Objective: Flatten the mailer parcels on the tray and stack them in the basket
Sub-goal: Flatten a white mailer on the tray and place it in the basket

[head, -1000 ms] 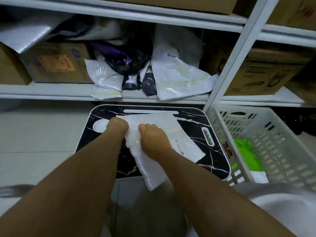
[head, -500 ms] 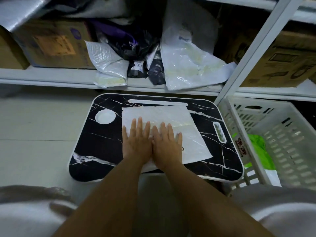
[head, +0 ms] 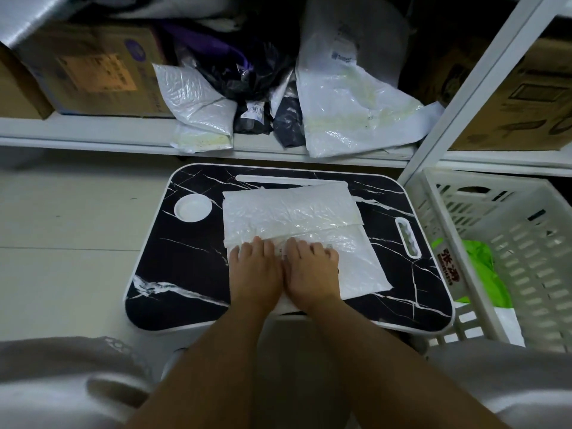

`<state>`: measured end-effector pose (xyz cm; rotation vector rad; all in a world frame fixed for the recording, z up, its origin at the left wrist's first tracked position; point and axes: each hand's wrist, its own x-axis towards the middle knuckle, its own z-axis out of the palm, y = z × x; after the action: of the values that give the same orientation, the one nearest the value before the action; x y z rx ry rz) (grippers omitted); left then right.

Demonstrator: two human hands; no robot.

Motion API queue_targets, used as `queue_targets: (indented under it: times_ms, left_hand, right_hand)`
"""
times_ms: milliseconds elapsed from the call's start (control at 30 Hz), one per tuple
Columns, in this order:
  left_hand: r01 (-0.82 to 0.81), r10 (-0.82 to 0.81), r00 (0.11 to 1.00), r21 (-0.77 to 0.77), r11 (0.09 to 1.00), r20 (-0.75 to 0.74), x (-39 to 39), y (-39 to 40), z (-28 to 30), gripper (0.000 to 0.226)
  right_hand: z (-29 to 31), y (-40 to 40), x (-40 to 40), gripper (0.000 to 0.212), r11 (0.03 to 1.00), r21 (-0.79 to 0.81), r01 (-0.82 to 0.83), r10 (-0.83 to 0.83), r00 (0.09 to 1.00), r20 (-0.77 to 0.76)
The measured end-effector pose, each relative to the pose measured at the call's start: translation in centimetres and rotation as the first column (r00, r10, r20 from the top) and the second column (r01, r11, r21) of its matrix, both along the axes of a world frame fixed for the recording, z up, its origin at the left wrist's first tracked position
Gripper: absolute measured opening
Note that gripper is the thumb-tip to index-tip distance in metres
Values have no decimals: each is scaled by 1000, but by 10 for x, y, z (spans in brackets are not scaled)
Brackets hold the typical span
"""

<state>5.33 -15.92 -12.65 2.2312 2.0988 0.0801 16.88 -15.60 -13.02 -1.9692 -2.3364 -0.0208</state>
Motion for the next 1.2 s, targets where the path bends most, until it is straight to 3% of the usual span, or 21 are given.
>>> queue_targets:
  times_ms: [100, 200, 267, 367, 500, 633, 733, 833, 1000, 1200]
  left_hand:
    - [17, -15, 1000, 98, 995, -14, 5, 28, 13, 36]
    - [35, -34, 999, 36, 999, -42, 6, 49, 9, 35]
    - [38, -38, 999, -60, 997, -4, 7, 53, 1, 48]
    - [18, -15, 999, -89, 996, 40, 5, 55, -10, 58]
    - [9, -6, 999, -73, 997, 39, 4, 50, -14, 55]
    - [-12, 14, 999, -57, 998, 36, 8, 54, -10, 47]
    - [-19, 18, 1000, 53, 998, 12, 19, 72, 6, 34]
    - [-48, 47, 999, 41, 998, 28, 24, 88, 8, 42]
    - [-22, 25, 1000, -130, 991, 16, 12, 99, -14, 55]
    - [-89, 93, 996, -164, 982, 13, 12, 95, -12, 71]
  right_hand:
    - [11, 33, 1, 23, 995, 82, -64, 62, 997, 38]
    - [7, 47, 10, 48, 999, -47, 19, -14, 995, 95]
    - [-6, 47, 18, 60, 979, -188, 74, -57, 994, 95]
    - [-9, 50, 21, 61, 971, -228, 72, -63, 997, 47]
    - [-6, 51, 20, 62, 968, -241, 69, -63, 997, 32]
    - [0, 59, 27, 61, 986, -157, 53, -46, 998, 45]
    - [12, 79, 31, 43, 1000, -17, 25, -24, 998, 53]
    - [12, 93, 29, 38, 993, 57, 103, -106, 993, 60]
    - [-6, 101, 31, 68, 925, -270, 269, -292, 955, -48]
    - [-5, 101, 38, 79, 874, -332, 354, -398, 914, -74]
